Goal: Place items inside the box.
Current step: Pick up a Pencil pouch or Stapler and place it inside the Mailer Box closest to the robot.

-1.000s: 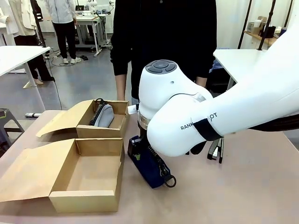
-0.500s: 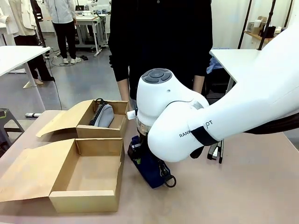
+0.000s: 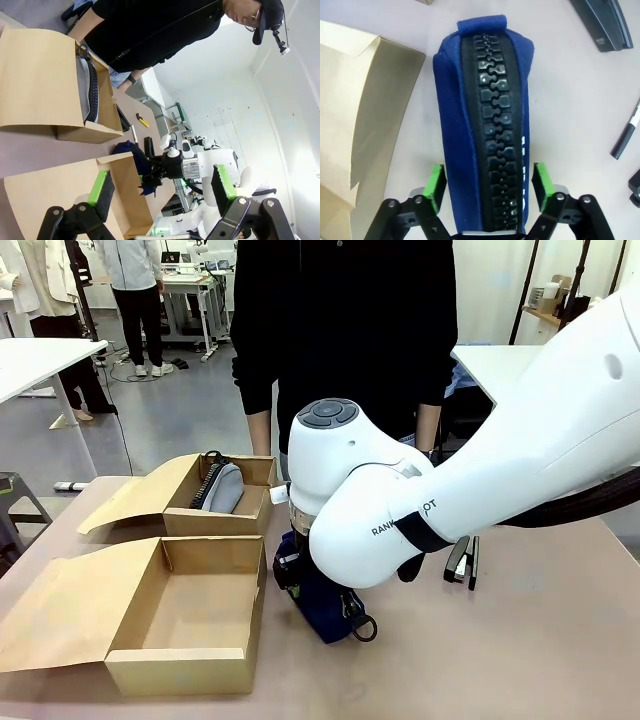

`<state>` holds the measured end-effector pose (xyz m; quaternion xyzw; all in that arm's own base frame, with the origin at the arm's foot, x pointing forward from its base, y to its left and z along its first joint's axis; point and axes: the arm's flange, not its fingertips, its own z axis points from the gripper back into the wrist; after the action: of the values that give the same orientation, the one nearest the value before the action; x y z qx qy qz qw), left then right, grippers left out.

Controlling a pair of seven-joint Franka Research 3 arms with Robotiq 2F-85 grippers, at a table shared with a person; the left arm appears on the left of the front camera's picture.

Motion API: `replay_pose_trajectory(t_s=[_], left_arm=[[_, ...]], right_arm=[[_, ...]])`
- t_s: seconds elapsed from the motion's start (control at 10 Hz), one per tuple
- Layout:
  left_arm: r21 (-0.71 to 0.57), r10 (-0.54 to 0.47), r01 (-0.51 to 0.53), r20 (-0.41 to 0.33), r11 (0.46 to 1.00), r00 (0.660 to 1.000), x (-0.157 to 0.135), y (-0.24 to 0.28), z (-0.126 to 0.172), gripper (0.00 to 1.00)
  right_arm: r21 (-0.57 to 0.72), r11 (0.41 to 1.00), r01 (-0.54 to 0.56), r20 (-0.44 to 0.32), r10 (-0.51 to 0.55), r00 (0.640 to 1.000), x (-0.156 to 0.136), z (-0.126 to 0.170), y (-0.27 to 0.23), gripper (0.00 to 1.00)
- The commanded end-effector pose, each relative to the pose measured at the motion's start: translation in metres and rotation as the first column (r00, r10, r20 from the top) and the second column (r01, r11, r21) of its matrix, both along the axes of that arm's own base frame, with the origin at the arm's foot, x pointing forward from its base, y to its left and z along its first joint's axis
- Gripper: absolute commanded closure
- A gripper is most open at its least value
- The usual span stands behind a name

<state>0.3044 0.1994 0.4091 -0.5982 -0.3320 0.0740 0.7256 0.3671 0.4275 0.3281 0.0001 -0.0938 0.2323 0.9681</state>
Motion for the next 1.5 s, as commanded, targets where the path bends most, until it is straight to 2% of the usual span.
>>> replay_pose_trajectory(t_s=[0.0,0.1,0.2,0.3,0.6,0.8,0.9,1.0,1.1,1.2,1.3,1.4], left_arm=[[-0.008,0.005,-0.005,0.034,1.000,0.999,0.000,-0.001,0.000,0.00],[-0.008,0.005,-0.005,0.034,1.000,0.999,0.000,-0.001,0.000,0.00],[-0.008,0.005,-0.005,0.034,1.000,0.999,0.000,-0.001,0.000,0.00],[-0.008,0.005,-0.005,0.034,1.000,0.999,0.000,-0.001,0.000,0.00],[-0.008,0.005,-0.005,0.034,1.000,0.999,0.000,-0.001,0.000,0.00],[-0.008,0.005,-0.005,0.034,1.000,0.999,0.000,-0.001,0.000,0.00],[-0.008,0.005,-0.005,0.034,1.000,0.999,0.000,-0.001,0.000,0.00],[-0.008,0.005,-0.005,0.034,1.000,0.999,0.000,-0.001,0.000,0.00],[-0.008,0.005,-0.005,0.034,1.000,0.999,0.000,-0.001,0.000,0.00],[-0.008,0.005,-0.005,0.034,1.000,0.999,0.000,-0.001,0.000,0.00],[-0.008,0.005,-0.005,0.034,1.000,0.999,0.000,-0.001,0.000,0.00],[-0.008,0.005,-0.005,0.034,1.000,0.999,0.000,-0.001,0.000,0.00]], right_arm=[[-0.012,0.999,0.032,0.004,-0.032,0.999,0.001,-0.001,0.008,1.00],[-0.013,0.999,0.033,0.001,-0.033,0.999,0.002,-0.001,0.008,0.62],[-0.015,0.999,0.034,-0.002,-0.034,0.999,0.002,-0.002,0.008,0.75],[-0.024,0.999,0.039,-0.011,-0.039,0.999,0.002,-0.002,0.006,1.00],[-0.024,0.998,0.050,-0.031,-0.051,0.998,-0.002,0.004,0.005,1.00],[-0.022,0.997,0.074,-0.070,-0.076,0.995,-0.014,0.021,0.002,1.00],[-0.028,0.993,0.117,-0.137,-0.119,0.983,-0.030,0.042,-0.004,1.00],[-0.018,0.986,0.167,-0.213,-0.167,0.963,-0.063,0.079,-0.018,1.00],[-0.010,0.970,0.245,-0.289,-0.237,0.927,-0.100,0.109,-0.034,1.00],[0.026,0.956,0.292,-0.297,-0.271,0.915,-0.135,0.129,-0.048,1.00],[0.053,0.930,0.364,-0.300,-0.332,0.894,-0.153,0.136,-0.059,1.00],[0.141,0.889,0.436,-0.288,-0.384,0.877,-0.150,0.135,-0.069,1.00]])
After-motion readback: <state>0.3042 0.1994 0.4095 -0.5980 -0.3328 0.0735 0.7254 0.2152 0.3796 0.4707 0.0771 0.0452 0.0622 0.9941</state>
